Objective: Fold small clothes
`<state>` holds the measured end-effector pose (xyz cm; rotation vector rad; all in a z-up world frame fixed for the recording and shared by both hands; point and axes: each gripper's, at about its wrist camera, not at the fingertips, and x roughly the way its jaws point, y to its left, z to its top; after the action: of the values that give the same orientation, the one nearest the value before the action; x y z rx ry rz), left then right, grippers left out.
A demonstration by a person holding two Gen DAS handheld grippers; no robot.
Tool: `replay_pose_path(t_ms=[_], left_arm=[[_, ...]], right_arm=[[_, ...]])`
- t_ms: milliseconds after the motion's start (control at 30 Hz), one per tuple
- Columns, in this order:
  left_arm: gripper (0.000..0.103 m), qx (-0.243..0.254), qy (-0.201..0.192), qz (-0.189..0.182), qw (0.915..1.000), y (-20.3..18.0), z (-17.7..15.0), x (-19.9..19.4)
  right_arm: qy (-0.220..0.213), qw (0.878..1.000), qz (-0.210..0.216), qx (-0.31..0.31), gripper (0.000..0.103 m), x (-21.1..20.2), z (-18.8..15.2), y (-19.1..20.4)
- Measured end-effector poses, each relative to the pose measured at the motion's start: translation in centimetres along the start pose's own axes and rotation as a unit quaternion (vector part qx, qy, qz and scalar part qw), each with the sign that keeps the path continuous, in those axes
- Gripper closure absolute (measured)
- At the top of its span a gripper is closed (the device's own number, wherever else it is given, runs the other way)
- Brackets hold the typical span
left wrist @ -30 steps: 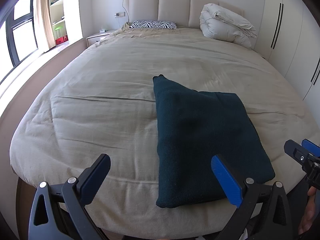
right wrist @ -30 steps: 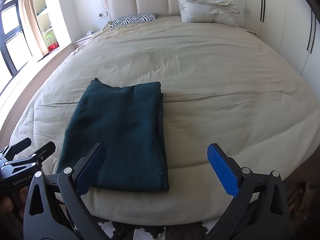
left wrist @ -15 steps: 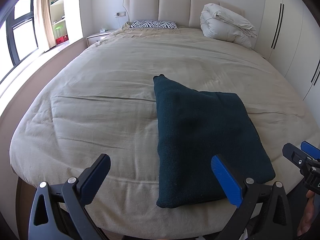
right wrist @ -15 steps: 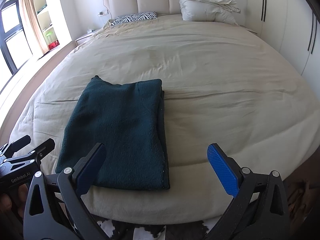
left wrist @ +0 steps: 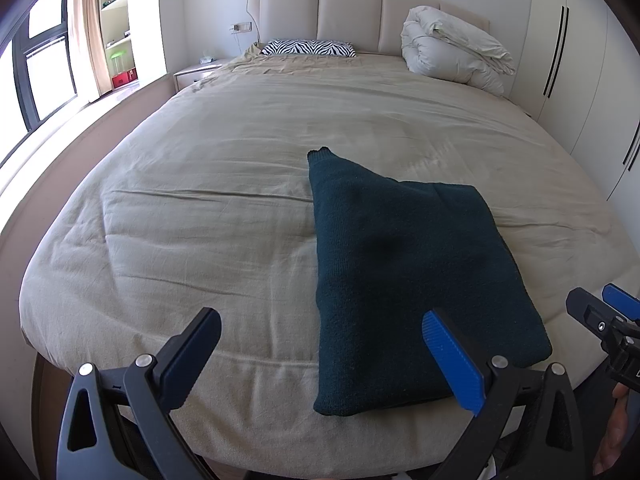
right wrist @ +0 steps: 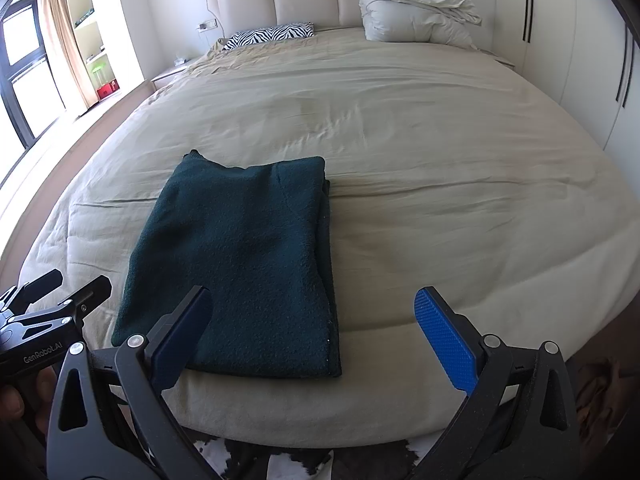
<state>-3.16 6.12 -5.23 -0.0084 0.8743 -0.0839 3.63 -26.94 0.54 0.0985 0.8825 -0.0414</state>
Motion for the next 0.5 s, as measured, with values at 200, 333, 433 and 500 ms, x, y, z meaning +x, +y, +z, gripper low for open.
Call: replay_pose_path(t_ms=[200, 333, 433, 500], left_arm=[[0.0, 0.0, 0.0, 0.0, 1.0, 0.01, 0.01, -0.01], [0.0, 0.0, 0.0, 0.0, 1.0, 0.02, 0.02, -0.02], [0.0, 0.0, 0.0, 0.0, 1.0, 0.02, 0.0, -0.03], [0.0, 0.001, 0.0, 0.0, 1.0, 0.02, 0.02, -0.03]], right_arm=[[0.002, 1.0, 0.0, 0.0, 0.0, 0.14, -0.08, 0.02], [0.002, 1.0, 0.001, 0.0, 0.0, 0.18, -0.05, -0.04], [0.002, 1.0, 0.0, 0.0, 0.0, 0.17, -0.06, -0.05], [0.003, 1.0, 0.001, 0.001, 0.0, 0.25, -0.05, -0.13]])
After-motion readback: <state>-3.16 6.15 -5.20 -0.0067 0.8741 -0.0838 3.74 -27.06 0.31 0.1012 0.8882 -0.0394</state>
